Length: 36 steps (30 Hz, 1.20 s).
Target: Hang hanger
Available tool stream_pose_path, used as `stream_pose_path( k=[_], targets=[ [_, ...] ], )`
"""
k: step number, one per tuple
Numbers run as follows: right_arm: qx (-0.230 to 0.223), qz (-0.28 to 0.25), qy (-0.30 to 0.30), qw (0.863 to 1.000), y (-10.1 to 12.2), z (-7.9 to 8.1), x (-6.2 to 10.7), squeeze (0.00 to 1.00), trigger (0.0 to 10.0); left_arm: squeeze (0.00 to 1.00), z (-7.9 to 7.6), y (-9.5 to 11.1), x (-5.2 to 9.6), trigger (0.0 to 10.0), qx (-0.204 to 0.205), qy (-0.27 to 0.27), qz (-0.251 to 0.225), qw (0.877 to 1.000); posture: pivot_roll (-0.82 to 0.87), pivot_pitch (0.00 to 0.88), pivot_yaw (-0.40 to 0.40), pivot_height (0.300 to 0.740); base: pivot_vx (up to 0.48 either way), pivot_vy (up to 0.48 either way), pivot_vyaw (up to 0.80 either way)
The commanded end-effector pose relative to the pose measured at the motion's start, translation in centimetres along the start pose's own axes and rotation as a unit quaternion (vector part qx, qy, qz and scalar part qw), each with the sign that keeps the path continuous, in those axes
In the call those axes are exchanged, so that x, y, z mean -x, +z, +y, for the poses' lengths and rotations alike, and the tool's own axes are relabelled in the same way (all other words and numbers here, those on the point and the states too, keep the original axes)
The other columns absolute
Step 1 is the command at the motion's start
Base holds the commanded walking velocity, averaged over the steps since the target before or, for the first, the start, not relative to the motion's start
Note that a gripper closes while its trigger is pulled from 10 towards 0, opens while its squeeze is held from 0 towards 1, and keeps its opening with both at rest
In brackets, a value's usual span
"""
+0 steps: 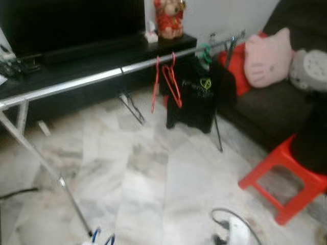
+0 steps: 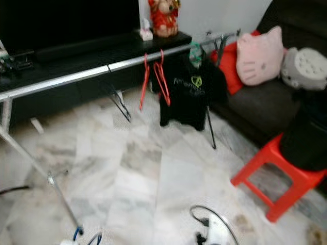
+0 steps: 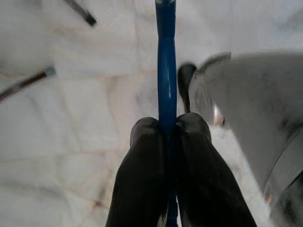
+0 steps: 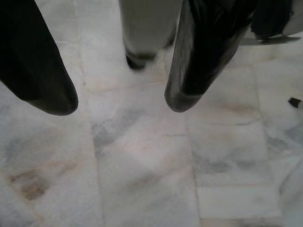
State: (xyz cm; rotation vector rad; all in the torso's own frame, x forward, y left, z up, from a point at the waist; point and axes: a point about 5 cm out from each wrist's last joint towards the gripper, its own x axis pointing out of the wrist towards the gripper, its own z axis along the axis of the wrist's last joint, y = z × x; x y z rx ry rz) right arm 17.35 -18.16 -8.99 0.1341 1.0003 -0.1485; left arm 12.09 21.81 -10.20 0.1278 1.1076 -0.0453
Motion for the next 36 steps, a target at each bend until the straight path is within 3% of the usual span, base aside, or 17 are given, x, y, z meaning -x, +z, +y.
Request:
stream_pose_path(
  k=[1,7,36],
  targets=[
    [0.006,0.005,-0.013,1.000,-0.3,-1.0,0.1,0.00,10.0,0.00,-0.6,0.1,-0.1,10.0,-0.007,-0.007,0.001,1.000,-0.01,0.041,-0.018,0.740,0.334,0.000,0.00],
    [0.021,0.012,-0.013,1.000,-0.5,-1.1,0.1,0.00,10.0,0.00,-0.7,0.1,-0.1,10.0,-0.005,-0.007,0.003,1.000,-0.01,0.043,-0.020,0.740,0.332,0.000,0.16],
    [0.044,0.040,0.007,0.998,-1.6,-0.8,0.3,0.00,10.0,0.00,-0.5,-0.5,0.0,10.0,0.001,-0.005,0.008,1.000,-0.01,0.035,-0.025,0.740,0.299,0.000,0.73]
  ],
)
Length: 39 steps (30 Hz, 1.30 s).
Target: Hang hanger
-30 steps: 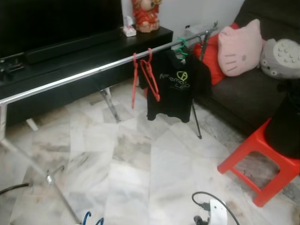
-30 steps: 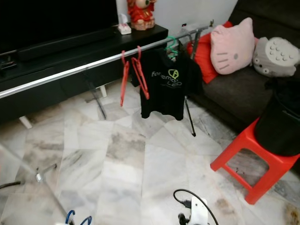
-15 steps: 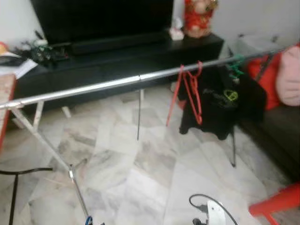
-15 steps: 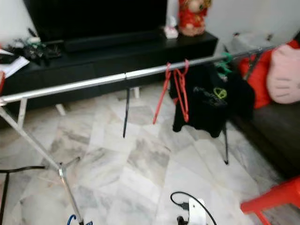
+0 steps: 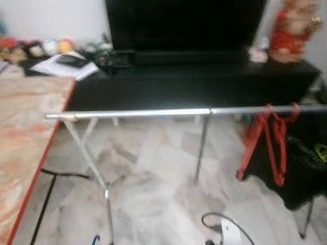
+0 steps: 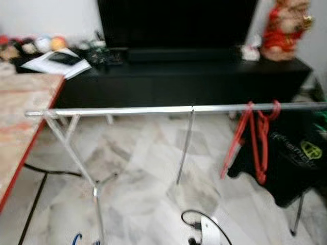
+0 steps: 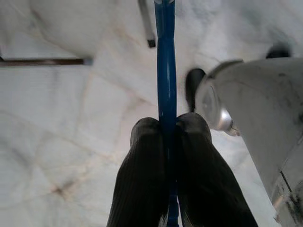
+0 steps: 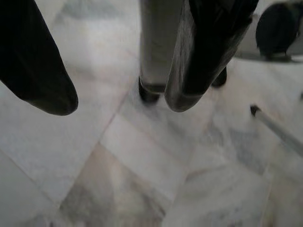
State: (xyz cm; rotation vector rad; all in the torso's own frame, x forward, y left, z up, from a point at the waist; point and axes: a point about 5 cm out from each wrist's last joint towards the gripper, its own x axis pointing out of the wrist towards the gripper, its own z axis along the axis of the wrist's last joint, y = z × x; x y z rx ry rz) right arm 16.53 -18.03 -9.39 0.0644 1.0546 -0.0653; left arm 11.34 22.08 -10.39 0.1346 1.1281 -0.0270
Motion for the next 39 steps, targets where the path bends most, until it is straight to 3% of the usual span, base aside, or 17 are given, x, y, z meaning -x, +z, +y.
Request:
stream_pose_path(
  k=[1,4,7,15,29,39],
  targets=[
    [-0.006,0.016,-0.010,1.000,-0.8,-0.6,0.1,0.00,10.0,0.00,-0.8,0.3,-0.1,10.0,-0.005,-0.017,-0.002,1.000,-0.01,0.035,-0.025,0.740,0.000,0.000,0.00],
    [-0.009,0.017,-0.009,1.000,-0.9,-0.5,0.1,0.00,10.0,0.00,-0.9,0.5,-0.2,10.0,-0.011,-0.019,-0.007,1.000,-0.01,0.029,-0.026,0.740,0.000,0.000,0.00],
    [-0.011,0.019,-0.005,1.000,-1.0,-0.3,0.1,0.00,10.0,0.00,-0.9,1.1,-0.2,10.0,0.012,-0.013,-0.025,1.000,-0.01,0.024,-0.030,0.740,0.000,0.000,0.00],
    [-0.010,0.021,0.000,1.000,-1.1,-0.2,0.1,0.00,10.0,0.00,-0.7,1.2,-0.2,10.0,0.001,-0.004,-0.025,1.000,-0.01,0.030,-0.031,0.740,0.000,0.000,0.00],
    [0.003,0.025,0.010,1.000,-1.0,-0.3,0.1,0.00,10.0,0.00,-0.7,1.1,-0.2,10.0,0.000,0.001,-0.026,1.000,-0.01,0.034,-0.034,0.740,0.000,-0.378,0.00],
    [0.005,0.031,0.018,0.999,-1.5,1.4,0.1,0.00,10.0,0.00,-0.6,1.5,-0.3,10.0,-0.001,0.002,-0.034,0.999,-0.01,0.038,-0.034,0.740,0.000,-0.390,0.00]
  ],
)
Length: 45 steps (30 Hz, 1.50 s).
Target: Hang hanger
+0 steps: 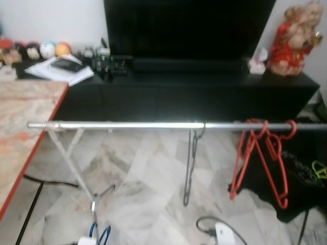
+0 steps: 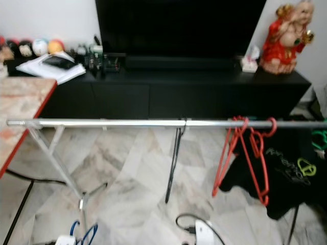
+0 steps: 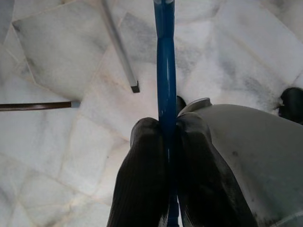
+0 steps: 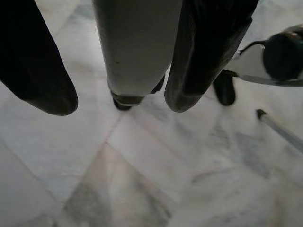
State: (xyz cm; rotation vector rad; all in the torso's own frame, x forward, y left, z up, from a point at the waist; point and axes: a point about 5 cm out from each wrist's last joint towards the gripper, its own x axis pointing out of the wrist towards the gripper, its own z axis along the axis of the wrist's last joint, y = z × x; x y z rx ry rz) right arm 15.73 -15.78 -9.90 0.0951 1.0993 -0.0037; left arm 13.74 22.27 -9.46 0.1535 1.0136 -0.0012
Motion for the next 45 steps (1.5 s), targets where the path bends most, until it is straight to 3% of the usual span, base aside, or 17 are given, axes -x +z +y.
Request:
stream_pose_path(
  k=[1,11,13,16,20,24,25,28,30,36,39,43,45],
  targets=[
    [0.002,0.007,-0.013,1.000,-0.3,-0.6,0.1,0.00,10.0,0.00,-1.1,-1.0,0.1,10.0,0.000,-0.016,0.022,1.000,-0.01,0.038,-0.034,0.740,0.000,-0.390,0.00],
    [0.007,0.007,-0.002,1.000,0.1,0.1,0.0,0.00,10.0,0.00,-0.6,-0.7,0.1,10.0,-0.013,0.013,0.014,1.000,-0.01,0.039,-0.035,0.740,0.000,-0.216,0.00],
    [0.009,0.005,-0.005,1.000,0.4,-0.6,0.0,0.00,10.0,0.00,0.8,0.4,0.1,10.0,0.001,0.064,-0.017,0.998,-0.01,0.039,-0.035,0.740,0.000,0.000,0.00],
    [0.009,0.005,-0.006,1.000,0.5,-0.9,0.0,0.00,10.0,0.00,1.6,0.9,0.1,10.0,0.008,0.088,-0.034,0.996,-0.01,0.039,-0.034,0.740,0.000,0.000,0.00],
    [0.014,0.008,-0.004,1.000,0.3,-1.3,0.1,0.00,10.0,0.00,4.5,3.2,0.7,10.0,0.027,0.155,-0.118,0.980,-0.01,0.034,-0.033,0.740,0.000,0.000,0.00],
    [0.018,0.010,-0.002,1.000,0.0,-1.4,0.2,0.00,10.0,0.00,6.0,4.8,1.7,10.0,0.022,0.183,-0.190,0.964,-0.01,0.026,-0.033,0.740,0.000,0.000,0.00],
    [0.018,0.010,-0.002,1.000,0.0,-1.4,0.2,0.00,10.0,0.00,6.0,4.8,1.7,10.0,0.022,0.183,-0.190,0.964,-0.01,0.026,-0.033,0.740,0.000,0.000,0.00],
    [0.021,0.012,0.000,1.000,-0.2,-1.6,0.2,0.00,10.0,0.00,6.1,6.2,2.8,10.0,0.026,0.169,-0.271,0.947,-0.01,0.017,-0.035,0.740,0.000,0.000,0.00],
    [0.025,0.014,0.001,1.000,-0.4,-1.7,0.2,0.00,10.0,0.00,5.0,7.7,4.0,10.0,-0.011,0.115,-0.336,0.935,-0.01,0.012,-0.038,0.740,0.000,0.000,0.00],
    [0.032,0.013,0.004,0.999,-0.2,-1.6,0.2,0.00,10.0,0.00,3.0,8.0,5.0,10.0,-0.075,0.039,-0.357,0.930,0.00,0.009,-0.039,0.740,0.000,0.000,0.00],
    [0.032,0.012,0.004,0.999,-0.1,-1.7,0.2,0.00,10.0,0.00,3.4,9.3,5.3,10.0,-0.053,0.059,-0.369,0.926,0.00,0.015,-0.043,0.740,0.000,0.000,0.00],
    [0.040,0.013,0.006,0.999,0.0,-1.7,0.2,0.00,10.0,0.00,4.2,13.1,5.0,10.0,0.012,0.102,-0.380,0.919,0.01,0.022,-0.055,0.740,0.000,0.000,0.00],
    [0.049,0.014,0.005,0.999,0.1,-1.7,0.2,0.00,10.0,0.00,3.9,13.9,4.7,10.0,0.009,0.094,-0.374,0.923,0.00,0.020,-0.057,0.740,0.000,0.000,0.00]
  ],
)
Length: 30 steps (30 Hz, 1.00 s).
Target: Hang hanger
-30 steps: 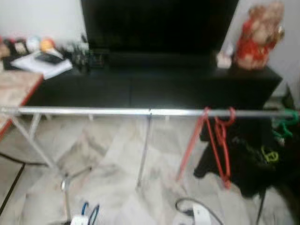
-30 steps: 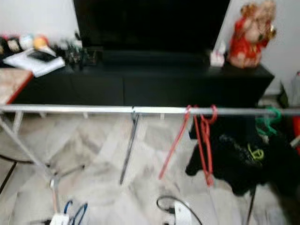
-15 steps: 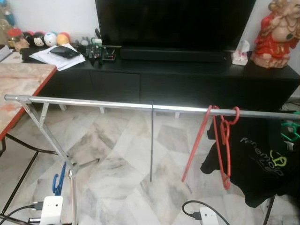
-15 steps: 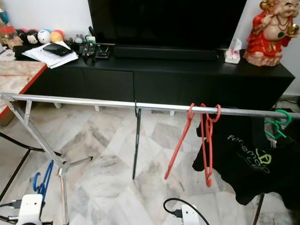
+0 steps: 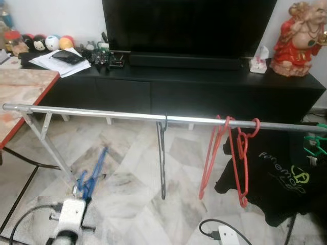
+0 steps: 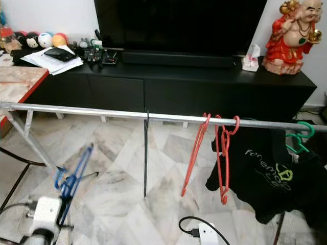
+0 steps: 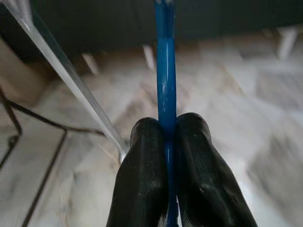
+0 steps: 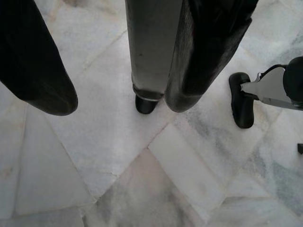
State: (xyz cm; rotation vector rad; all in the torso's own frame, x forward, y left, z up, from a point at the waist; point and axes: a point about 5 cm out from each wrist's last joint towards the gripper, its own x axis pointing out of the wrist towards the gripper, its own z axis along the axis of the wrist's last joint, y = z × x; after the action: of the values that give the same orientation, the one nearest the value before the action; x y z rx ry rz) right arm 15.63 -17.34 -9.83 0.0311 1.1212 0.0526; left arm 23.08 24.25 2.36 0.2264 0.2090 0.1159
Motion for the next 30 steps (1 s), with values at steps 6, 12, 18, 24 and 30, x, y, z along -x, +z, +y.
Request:
stream_pose_path(
  k=[6,12,18,24,30],
  targets=[
    [-0.011,-0.007,-0.016,1.000,0.3,-0.7,0.1,0.00,10.0,0.00,-0.9,2.1,-2.7,10.0,0.003,-0.022,0.004,1.000,-0.01,0.020,-0.055,0.740,0.000,0.000,0.00],
    [-0.013,-0.006,-0.021,1.000,0.3,-1.0,0.1,0.00,10.0,0.00,-0.1,3.8,-4.9,10.0,0.007,-0.005,0.013,1.000,-0.01,0.023,-0.062,0.740,0.000,0.000,0.00],
    [-0.011,-0.009,-0.021,1.000,0.5,-1.1,0.1,0.00,10.0,0.00,-0.3,5.9,-7.2,10.0,0.007,-0.002,0.011,1.000,-0.01,0.026,-0.066,0.740,0.000,0.000,0.00],
    [-0.008,-0.008,-0.021,1.000,0.4,-1.1,0.1,0.00,10.0,0.00,-1.2,7.6,-8.4,10.0,0.019,0.005,-0.003,1.000,-0.02,0.029,-0.068,0.740,0.000,0.000,0.00],
    [-0.009,-0.007,-0.024,1.000,0.3,-1.2,0.2,0.00,10.0,0.00,-2.0,9.4,-9.9,10.0,0.034,0.008,-0.002,0.999,-0.02,0.030,-0.071,0.740,0.000,0.000,0.00]
  ],
)
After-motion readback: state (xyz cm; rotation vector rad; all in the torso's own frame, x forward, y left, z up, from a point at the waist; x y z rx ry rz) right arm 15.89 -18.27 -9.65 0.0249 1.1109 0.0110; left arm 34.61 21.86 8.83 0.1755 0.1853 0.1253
